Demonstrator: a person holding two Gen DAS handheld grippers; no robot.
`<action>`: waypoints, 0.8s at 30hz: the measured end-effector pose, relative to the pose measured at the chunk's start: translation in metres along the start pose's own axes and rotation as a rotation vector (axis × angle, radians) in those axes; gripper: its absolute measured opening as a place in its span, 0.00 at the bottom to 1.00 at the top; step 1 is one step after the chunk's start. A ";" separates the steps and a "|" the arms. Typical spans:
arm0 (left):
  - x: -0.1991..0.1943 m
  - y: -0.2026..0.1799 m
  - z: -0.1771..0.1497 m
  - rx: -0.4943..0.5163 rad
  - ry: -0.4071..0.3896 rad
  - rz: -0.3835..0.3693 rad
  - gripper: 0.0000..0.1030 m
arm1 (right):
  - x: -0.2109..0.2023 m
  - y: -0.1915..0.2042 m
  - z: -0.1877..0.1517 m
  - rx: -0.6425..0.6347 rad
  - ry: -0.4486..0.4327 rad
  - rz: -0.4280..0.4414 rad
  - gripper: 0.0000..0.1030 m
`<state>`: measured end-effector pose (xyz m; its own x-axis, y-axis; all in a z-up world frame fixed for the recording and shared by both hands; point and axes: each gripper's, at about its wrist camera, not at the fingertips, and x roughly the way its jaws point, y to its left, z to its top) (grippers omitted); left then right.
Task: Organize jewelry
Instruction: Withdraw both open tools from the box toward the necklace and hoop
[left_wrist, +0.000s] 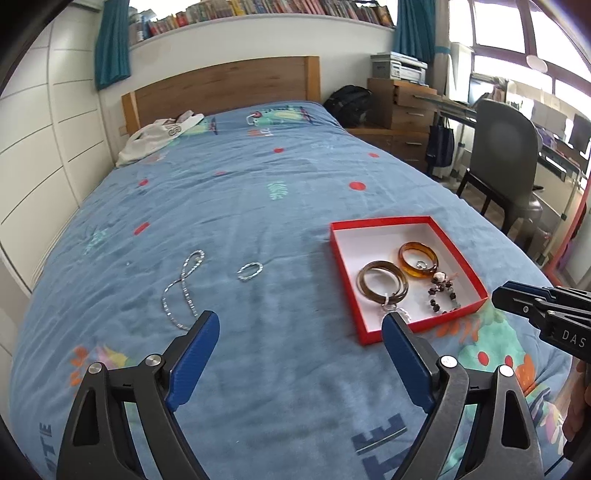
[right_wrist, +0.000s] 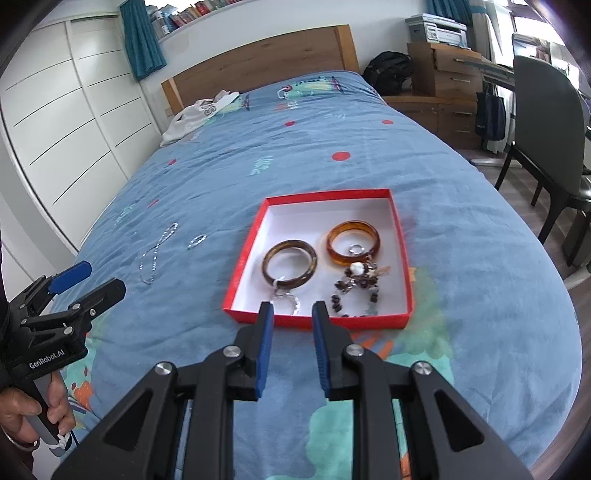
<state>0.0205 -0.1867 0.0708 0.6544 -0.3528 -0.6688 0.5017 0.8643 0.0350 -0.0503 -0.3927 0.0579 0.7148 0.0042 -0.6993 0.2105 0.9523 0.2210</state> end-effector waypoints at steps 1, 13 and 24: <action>-0.001 0.003 -0.001 -0.006 -0.001 0.002 0.89 | -0.001 0.004 0.001 -0.008 -0.002 0.002 0.20; 0.016 0.091 -0.021 -0.128 0.012 0.040 0.99 | 0.027 0.070 0.022 -0.082 -0.011 0.053 0.43; 0.075 0.165 -0.024 -0.217 0.058 0.086 0.99 | 0.117 0.113 0.048 -0.114 0.055 0.126 0.44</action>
<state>0.1388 -0.0618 0.0087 0.6525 -0.2589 -0.7122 0.3083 0.9492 -0.0626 0.0888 -0.2993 0.0335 0.6927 0.1393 -0.7077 0.0422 0.9717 0.2325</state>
